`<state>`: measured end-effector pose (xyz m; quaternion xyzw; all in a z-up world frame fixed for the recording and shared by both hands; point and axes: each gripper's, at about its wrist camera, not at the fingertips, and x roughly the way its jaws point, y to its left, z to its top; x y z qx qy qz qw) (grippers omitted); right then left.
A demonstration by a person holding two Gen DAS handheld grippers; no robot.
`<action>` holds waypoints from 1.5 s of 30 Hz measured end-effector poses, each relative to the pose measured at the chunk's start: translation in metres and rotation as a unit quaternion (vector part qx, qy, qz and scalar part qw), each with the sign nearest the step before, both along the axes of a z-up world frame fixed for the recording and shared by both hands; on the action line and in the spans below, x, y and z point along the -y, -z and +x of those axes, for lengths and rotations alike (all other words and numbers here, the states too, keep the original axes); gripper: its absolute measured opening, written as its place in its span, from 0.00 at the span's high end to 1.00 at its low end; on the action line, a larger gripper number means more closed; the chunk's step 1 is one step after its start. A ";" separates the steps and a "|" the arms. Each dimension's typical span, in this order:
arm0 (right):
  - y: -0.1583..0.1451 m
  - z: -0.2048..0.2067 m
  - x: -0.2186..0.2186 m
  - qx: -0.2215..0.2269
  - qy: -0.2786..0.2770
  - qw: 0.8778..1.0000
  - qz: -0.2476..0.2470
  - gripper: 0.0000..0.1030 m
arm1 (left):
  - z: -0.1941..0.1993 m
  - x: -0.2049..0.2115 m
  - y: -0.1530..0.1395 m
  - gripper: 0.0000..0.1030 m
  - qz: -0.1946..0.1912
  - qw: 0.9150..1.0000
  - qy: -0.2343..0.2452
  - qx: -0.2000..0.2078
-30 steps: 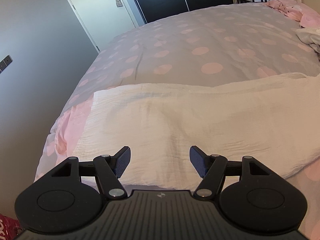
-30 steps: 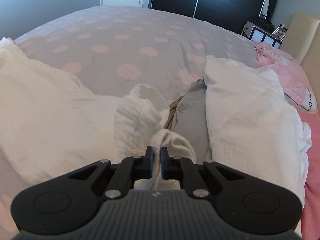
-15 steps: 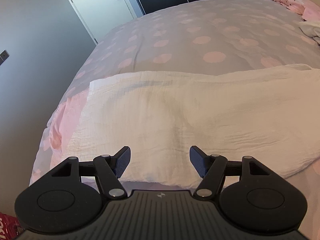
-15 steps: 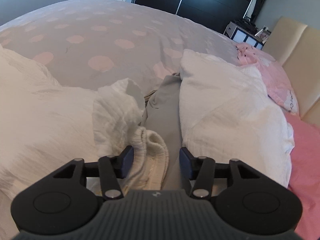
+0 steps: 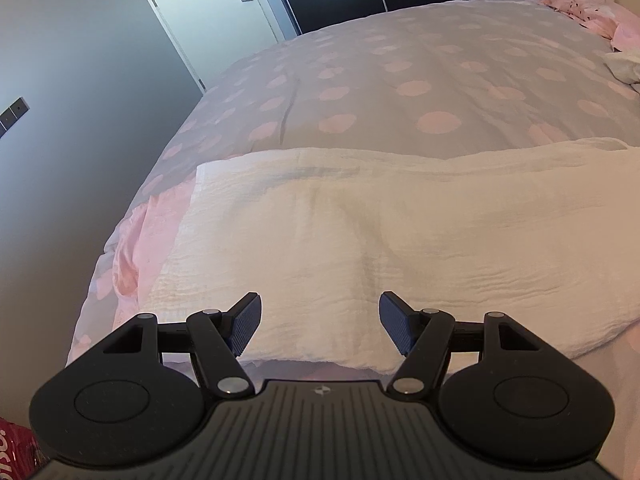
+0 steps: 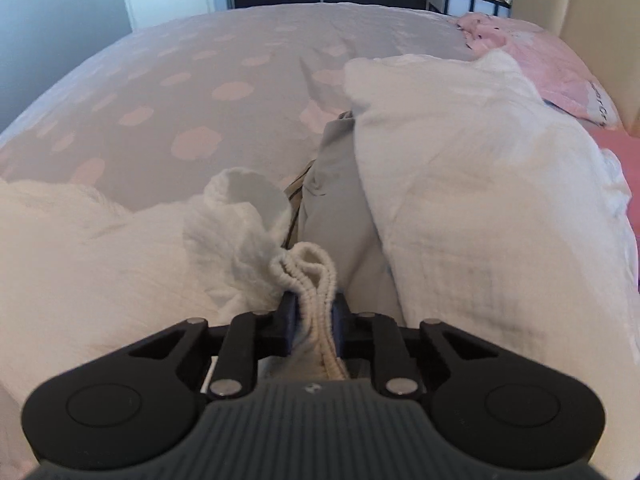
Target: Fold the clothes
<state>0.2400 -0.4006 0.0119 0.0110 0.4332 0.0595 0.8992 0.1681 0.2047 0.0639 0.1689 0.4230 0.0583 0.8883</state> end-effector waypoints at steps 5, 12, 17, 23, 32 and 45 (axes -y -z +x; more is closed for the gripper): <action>-0.040 -0.028 0.019 0.015 0.033 0.997 0.065 0.82 | -0.001 0.002 -0.004 0.37 -0.004 1.000 0.007 0.005; -0.109 -0.075 0.044 0.053 0.055 0.991 0.107 0.82 | -0.010 0.009 -0.010 0.37 -0.012 0.999 0.030 0.010; -0.119 -0.107 0.093 0.060 0.135 0.982 0.114 0.83 | -0.015 0.017 -0.013 0.37 -0.016 0.998 0.053 0.007; -0.121 -0.146 0.155 0.064 0.228 0.965 0.108 0.83 | -0.012 0.021 -0.010 0.37 -0.021 0.998 0.061 -0.003; -0.147 -0.142 0.127 0.037 0.172 0.960 0.217 0.83 | -0.004 0.035 -0.005 0.37 -0.024 0.997 0.077 -0.009; -0.171 -0.055 -0.097 -0.007 0.012 0.964 0.267 0.83 | -0.001 0.074 -0.023 0.38 -0.004 0.989 0.140 0.035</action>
